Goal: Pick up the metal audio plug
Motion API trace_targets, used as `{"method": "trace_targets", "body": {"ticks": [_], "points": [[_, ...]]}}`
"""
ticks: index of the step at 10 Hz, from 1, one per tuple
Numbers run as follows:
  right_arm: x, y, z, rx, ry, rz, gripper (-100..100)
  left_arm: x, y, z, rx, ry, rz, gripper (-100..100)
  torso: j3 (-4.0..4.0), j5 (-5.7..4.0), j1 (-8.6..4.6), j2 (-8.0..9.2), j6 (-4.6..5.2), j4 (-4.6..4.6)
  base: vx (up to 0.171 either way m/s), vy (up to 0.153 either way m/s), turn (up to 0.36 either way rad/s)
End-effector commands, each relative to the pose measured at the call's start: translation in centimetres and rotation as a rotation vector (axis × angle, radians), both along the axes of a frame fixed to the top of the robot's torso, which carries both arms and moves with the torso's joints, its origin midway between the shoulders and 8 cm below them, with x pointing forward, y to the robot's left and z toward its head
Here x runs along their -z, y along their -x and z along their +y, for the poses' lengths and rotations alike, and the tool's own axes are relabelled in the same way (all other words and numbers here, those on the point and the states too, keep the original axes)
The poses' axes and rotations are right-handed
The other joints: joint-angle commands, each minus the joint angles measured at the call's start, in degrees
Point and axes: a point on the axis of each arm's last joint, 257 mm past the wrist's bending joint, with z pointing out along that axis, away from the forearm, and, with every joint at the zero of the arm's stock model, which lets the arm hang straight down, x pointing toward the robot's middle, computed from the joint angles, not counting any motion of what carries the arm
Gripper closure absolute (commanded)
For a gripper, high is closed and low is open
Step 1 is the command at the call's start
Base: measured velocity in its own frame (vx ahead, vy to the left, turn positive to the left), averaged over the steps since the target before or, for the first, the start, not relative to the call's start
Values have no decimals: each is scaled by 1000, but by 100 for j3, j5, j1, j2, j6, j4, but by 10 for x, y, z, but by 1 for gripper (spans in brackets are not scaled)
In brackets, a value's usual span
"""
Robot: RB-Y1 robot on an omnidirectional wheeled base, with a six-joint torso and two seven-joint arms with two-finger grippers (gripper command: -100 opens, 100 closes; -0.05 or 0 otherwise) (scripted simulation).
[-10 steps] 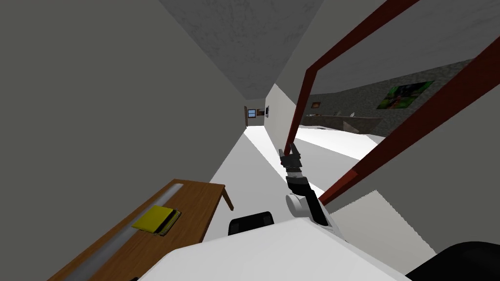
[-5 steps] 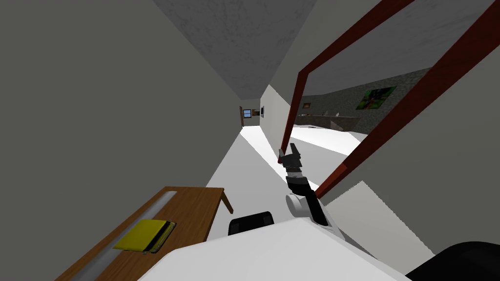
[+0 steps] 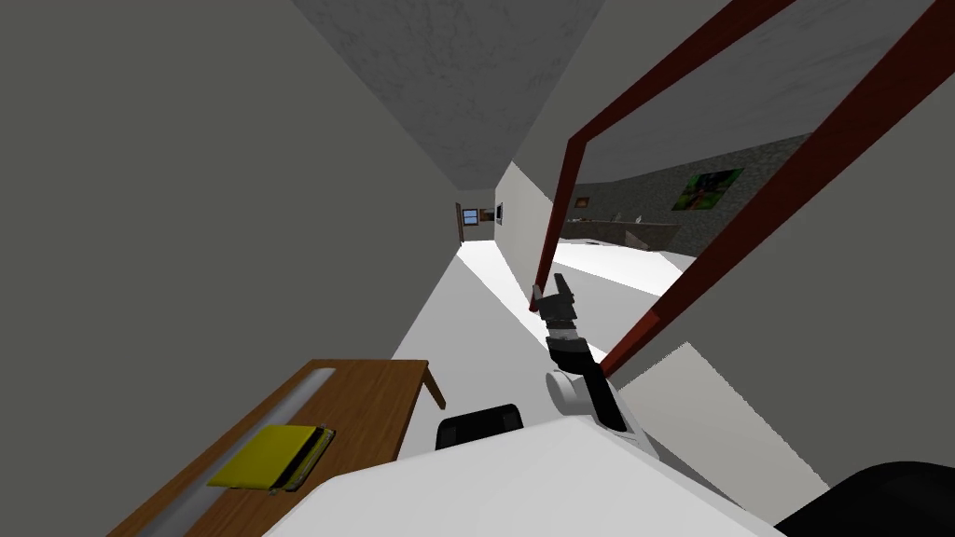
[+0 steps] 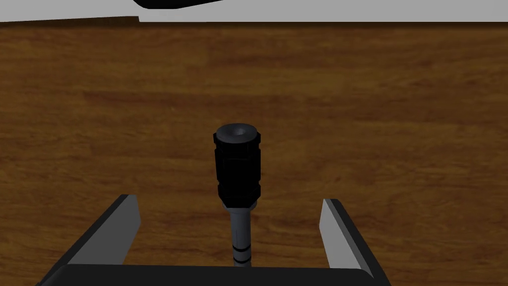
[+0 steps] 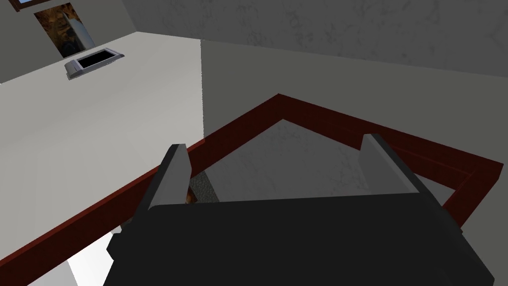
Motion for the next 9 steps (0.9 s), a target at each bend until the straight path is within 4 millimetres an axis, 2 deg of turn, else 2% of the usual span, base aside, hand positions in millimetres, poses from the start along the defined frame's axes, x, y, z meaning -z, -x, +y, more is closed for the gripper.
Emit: {"method": "trace_targets", "body": {"ticks": [1, 2, 3, 7, 8, 9], "points": [[0, 0, 0, 0, 0, 0, 0, 8, 2, -4, -6, 0, -1, -100, 0, 0, 0, 0, 0, 0, -2, 25, -37], [0, 0, 0, 0, 0, 0, 0, 5, 0, -2, -5, 0, 0, -100, 0, 0, 0, 1, 0, 0, -1, 12, -8], [0, 0, 0, 0, 0, 0, 0, 5, 0, -2, -4, 0, -1, 100, 0, -2, -4, 1, -1, 0, 0, 0, 0], [0, 0, 0, 0, 0, 0, 0, 5, 1, -2, -5, 0, 0, 100, 0, -1, -8, -1, 1, 1, 0, 0, 0], [0, 0, 0, 0, 0, 0, 0, 5, 1, -2, -5, 0, 0, 0, 0, -1, -8, -1, 1, 1, 0, 0, 0], [0, 0, 0, 0, 0, 0, 0, -2, -1, 1, 1, 0, 0, 100, 0, -1, -8, -1, 1, 0, 2, -17, 54]]}}
